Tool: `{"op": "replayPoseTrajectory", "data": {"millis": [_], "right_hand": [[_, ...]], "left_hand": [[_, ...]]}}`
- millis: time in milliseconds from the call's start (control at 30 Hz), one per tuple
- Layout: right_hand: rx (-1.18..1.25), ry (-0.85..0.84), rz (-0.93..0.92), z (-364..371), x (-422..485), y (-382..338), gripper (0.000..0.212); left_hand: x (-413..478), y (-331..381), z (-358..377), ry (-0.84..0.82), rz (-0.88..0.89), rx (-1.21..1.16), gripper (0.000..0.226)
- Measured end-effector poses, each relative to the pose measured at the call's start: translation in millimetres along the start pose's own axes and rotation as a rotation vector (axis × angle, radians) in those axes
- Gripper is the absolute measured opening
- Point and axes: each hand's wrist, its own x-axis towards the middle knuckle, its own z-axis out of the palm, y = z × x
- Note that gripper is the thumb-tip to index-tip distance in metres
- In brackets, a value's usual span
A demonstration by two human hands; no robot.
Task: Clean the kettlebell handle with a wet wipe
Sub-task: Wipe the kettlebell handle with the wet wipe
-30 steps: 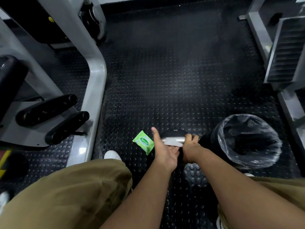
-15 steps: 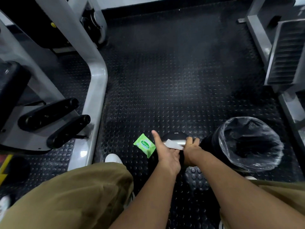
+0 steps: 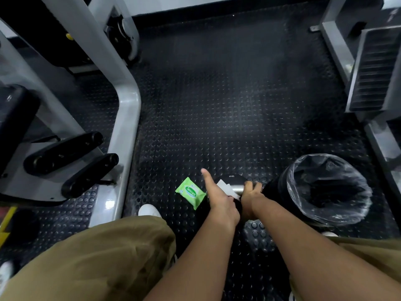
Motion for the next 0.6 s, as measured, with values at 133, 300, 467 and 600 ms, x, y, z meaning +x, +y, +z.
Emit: {"op": "replayPoseTrajectory", "data": {"millis": [133, 300, 467, 600], "right_hand": [[-0.004, -0.008, 0.003, -2, 0, -1, 0.094], [-0.018, -0.014, 0.027, -2, -1, -3, 0.099], [0.009, 0.002, 0.011, 0, 0, -1, 0.1], [-0.001, 0.003, 0.016, 0, 1, -1, 0.102]], "left_hand": [[-15, -6, 1, -0.074, -0.013, 0.113, 0.128], [-17, -5, -3, -0.117, -0.001, 0.132, 0.135], [-5, -1, -4, 0.06, 0.046, 0.003, 0.13], [2, -3, -6, -0.017, -0.003, 0.06, 0.122]]}}
